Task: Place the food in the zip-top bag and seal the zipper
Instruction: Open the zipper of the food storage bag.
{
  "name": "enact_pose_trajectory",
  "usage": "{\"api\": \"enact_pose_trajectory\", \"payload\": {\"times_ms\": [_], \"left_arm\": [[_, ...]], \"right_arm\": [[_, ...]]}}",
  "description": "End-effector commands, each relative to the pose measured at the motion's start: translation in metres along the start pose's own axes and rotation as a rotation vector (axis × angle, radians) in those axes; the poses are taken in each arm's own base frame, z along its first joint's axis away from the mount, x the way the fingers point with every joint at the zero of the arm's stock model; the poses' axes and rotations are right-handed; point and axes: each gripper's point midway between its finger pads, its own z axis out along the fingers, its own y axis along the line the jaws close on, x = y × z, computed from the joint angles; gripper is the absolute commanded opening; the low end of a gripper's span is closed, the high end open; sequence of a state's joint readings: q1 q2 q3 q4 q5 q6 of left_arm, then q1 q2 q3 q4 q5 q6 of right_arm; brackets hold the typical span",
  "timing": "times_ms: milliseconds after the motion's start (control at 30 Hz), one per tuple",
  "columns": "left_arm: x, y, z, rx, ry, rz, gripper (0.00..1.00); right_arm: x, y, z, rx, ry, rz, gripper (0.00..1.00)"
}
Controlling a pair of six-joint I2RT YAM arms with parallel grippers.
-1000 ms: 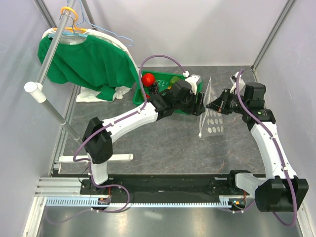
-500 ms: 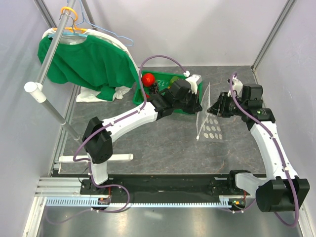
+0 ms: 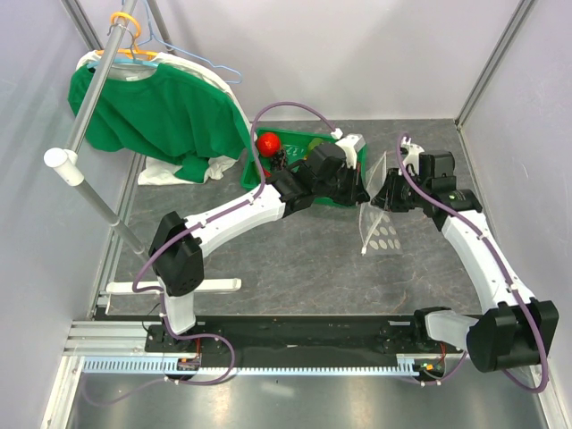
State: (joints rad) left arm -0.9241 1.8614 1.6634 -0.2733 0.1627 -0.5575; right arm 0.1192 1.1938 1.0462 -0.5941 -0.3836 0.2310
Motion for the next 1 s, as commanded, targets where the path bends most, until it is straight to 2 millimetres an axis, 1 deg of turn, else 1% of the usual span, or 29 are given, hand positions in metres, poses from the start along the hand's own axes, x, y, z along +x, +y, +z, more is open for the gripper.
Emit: {"api": "enact_pose_trajectory", "payload": {"times_ms": [0,33,100,133,167,233,267,300,333,367,400,433,467,567,633,733,800,833,867,900,933,967], "left_arm": [[-0.036,-0.018,-0.020,0.040,-0.097,-0.047,0.02],[-0.036,-0.010,-0.022,0.018,-0.094,-0.054,0.02],[-0.038,0.005,-0.025,-0.038,-0.106,-0.042,0.02],[-0.033,0.018,-0.026,-0.080,-0.088,-0.044,0.02],[-0.034,0.030,-0.028,-0.131,-0.098,-0.026,0.02],[-0.029,0.054,-0.031,-0.201,-0.089,-0.030,0.02],[-0.026,0.064,-0.032,-0.224,-0.080,-0.036,0.02],[-0.016,0.075,-0.031,-0.248,-0.058,-0.044,0.02],[-0.016,0.085,-0.033,-0.267,-0.055,-0.054,0.02],[-0.011,0.091,-0.032,-0.279,-0.045,-0.065,0.02],[-0.005,0.099,-0.032,-0.293,-0.031,-0.077,0.02],[-0.002,0.106,-0.030,-0.304,-0.023,-0.084,0.02],[0.001,0.105,-0.028,-0.293,-0.009,-0.092,0.02],[0.009,0.103,-0.023,-0.270,0.015,-0.115,0.02],[0.010,0.101,-0.021,-0.263,0.018,-0.122,0.02],[0.012,0.109,-0.021,-0.286,0.020,-0.112,0.02],[0.020,0.118,-0.019,-0.306,0.038,-0.114,0.02],[0.020,0.118,-0.018,-0.295,0.043,-0.114,0.02],[0.024,0.108,-0.016,-0.242,0.069,-0.103,0.02],[0.024,0.102,-0.015,-0.212,0.076,-0.099,0.02],[0.024,0.093,-0.014,-0.177,0.074,-0.092,0.02],[0.019,0.082,-0.013,-0.131,0.059,-0.084,0.02]], "right_arm": [[-0.010,-0.001,-0.010,0.030,-0.044,-0.037,0.25],[-0.006,-0.001,-0.012,0.035,-0.027,-0.043,0.25],[-0.013,-0.001,-0.020,0.054,-0.035,-0.070,0.25],[-0.010,-0.005,-0.024,0.077,-0.014,-0.094,0.24],[-0.019,-0.007,-0.031,0.104,-0.034,-0.113,0.22],[-0.020,-0.010,-0.040,0.138,-0.022,-0.151,0.21],[-0.028,-0.009,-0.048,0.151,-0.047,-0.173,0.21],[-0.030,-0.009,-0.053,0.160,-0.052,-0.186,0.20],[-0.028,-0.010,-0.057,0.168,-0.042,-0.202,0.17],[-0.033,-0.009,-0.063,0.178,-0.059,-0.214,0.15],[-0.033,-0.010,-0.066,0.191,-0.058,-0.219,0.13],[-0.030,-0.011,-0.068,0.198,-0.046,-0.221,0.03],[-0.029,-0.012,-0.071,0.202,-0.044,-0.229,0.00],[-0.022,-0.020,-0.070,0.232,-0.014,-0.247,0.00],[-0.020,-0.027,-0.071,0.259,0.003,-0.247,0.00],[-0.018,-0.032,-0.071,0.273,0.026,-0.259,0.00],[-0.020,-0.035,-0.074,0.280,0.030,-0.268,0.00],[-0.021,-0.035,-0.075,0.276,0.030,-0.276,0.00],[-0.022,-0.030,-0.075,0.253,0.027,-0.279,0.00],[-0.021,-0.027,-0.074,0.229,0.030,-0.277,0.03],[-0.019,-0.022,-0.072,0.201,0.035,-0.277,0.12],[-0.014,-0.015,-0.069,0.152,0.046,-0.270,0.17]]}}
